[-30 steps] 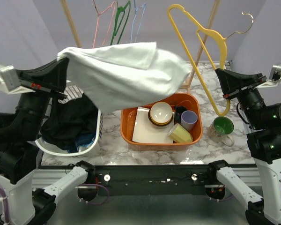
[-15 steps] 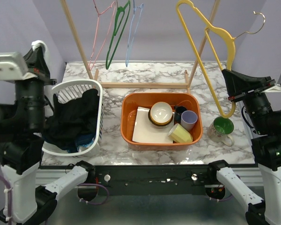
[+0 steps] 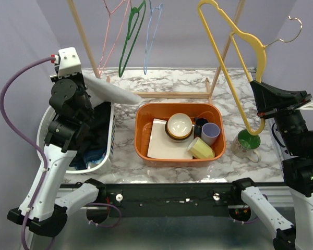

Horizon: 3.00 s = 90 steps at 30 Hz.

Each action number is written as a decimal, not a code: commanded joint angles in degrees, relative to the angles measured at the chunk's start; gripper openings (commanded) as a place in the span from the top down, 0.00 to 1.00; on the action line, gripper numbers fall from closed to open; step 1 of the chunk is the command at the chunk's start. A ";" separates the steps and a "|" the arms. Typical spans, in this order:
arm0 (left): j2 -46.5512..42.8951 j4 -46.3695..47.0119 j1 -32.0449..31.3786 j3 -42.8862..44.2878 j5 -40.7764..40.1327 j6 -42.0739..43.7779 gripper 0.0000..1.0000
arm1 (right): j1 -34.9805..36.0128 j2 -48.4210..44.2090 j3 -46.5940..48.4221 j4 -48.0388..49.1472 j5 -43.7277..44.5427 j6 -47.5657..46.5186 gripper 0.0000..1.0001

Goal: Remove the skirt from the hanger

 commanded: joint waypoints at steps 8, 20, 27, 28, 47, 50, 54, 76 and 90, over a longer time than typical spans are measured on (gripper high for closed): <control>-2.37 9.58 13.43 0.20 -7.77 2.92 1.00 | -0.30 -0.76 -0.89 0.90 -0.83 -0.57 0.99; -0.87 0.10 14.32 5.94 -1.53 -5.16 1.00 | -0.21 -1.37 -1.42 0.81 -1.27 -0.22 0.99; -3.60 -7.83 14.41 -4.15 6.29 -19.30 1.00 | -0.21 -2.16 -2.91 1.08 -1.54 0.05 0.99; -4.03 -8.36 14.50 -5.91 7.08 -22.80 1.00 | -0.30 -2.25 -3.26 1.08 -1.62 0.05 0.99; -2.28 -18.21 26.98 -29.31 23.79 -58.87 0.60 | -0.21 3.90 -0.45 -10.60 1.45 -0.66 0.99; -1.76 -18.12 27.85 -30.01 24.58 -60.27 0.51 | -0.30 6.44 1.04 -12.10 2.50 -1.01 0.99; -0.35 -17.77 29.26 -32.38 29.75 -62.39 0.42 | -0.21 8.65 2.62 -11.84 2.07 -0.83 0.99; -5.61 -22.78 29.35 -13.75 39.25 -54.66 0.01 | 6.47 32.28 21.08 -11.41 14.28 -9.79 0.99; -8.52 -23.92 28.30 -10.95 42.24 -49.65 0.01 | 9.37 47.48 35.32 -6.66 17.97 -15.42 0.99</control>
